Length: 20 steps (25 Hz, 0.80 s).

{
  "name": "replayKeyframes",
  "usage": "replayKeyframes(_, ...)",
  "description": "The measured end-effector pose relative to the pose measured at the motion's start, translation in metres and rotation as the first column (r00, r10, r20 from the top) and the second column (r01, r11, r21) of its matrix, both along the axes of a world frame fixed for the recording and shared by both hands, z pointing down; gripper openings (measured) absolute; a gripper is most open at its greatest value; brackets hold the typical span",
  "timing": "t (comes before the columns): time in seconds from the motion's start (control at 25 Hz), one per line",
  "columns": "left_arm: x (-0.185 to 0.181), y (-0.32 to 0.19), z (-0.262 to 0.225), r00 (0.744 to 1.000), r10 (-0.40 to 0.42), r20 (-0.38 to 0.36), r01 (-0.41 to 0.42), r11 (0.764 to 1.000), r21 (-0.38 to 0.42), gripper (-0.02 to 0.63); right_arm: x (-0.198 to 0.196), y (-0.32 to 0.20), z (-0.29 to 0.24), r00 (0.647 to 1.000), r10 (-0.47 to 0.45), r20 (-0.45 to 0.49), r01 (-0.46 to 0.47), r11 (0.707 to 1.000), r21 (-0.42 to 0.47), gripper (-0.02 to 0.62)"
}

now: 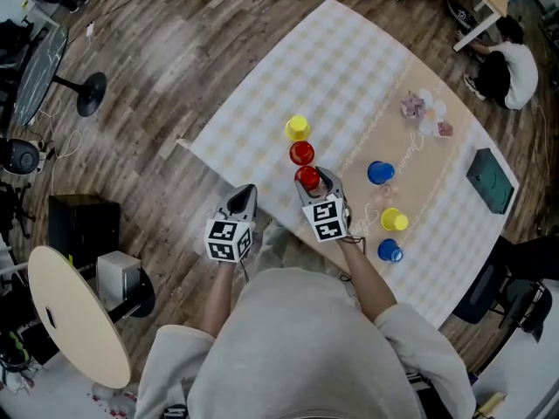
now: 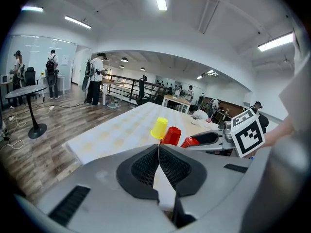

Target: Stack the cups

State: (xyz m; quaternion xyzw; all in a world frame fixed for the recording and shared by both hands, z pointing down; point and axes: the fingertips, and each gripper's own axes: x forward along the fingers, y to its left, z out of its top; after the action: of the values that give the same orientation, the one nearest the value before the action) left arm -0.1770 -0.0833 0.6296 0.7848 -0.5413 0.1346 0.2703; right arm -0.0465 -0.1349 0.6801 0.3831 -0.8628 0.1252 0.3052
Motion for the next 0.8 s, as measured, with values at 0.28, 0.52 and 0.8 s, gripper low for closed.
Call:
replayKeyframes(0.28,-0.0028,-0.0004,-0.0003,1.0,-0.001,0.001,0.001,1.0,0.001,0.015,-0.005,-0.0018,0.0035,1.0,-0.007,-0.005,0.007,1.0,-0.002,0.233)
replayKeyframes(0.52,-0.0035,0.0002,0.0017,1.0,0.001,0.002,-0.001,1.0,-0.003,0.015,-0.0044,0.0007,0.0067,1.0,-0.003,-0.003,0.003,1.0,0.002,0.235)
replayKeyframes(0.8,0.001,-0.0028,-0.0004,1.0,0.017,0.002,-0.017,1.0,0.001,0.015,-0.0061,0.002,0.0053,0.999,-0.009,0.047,0.009,1.0,-0.002,0.325)
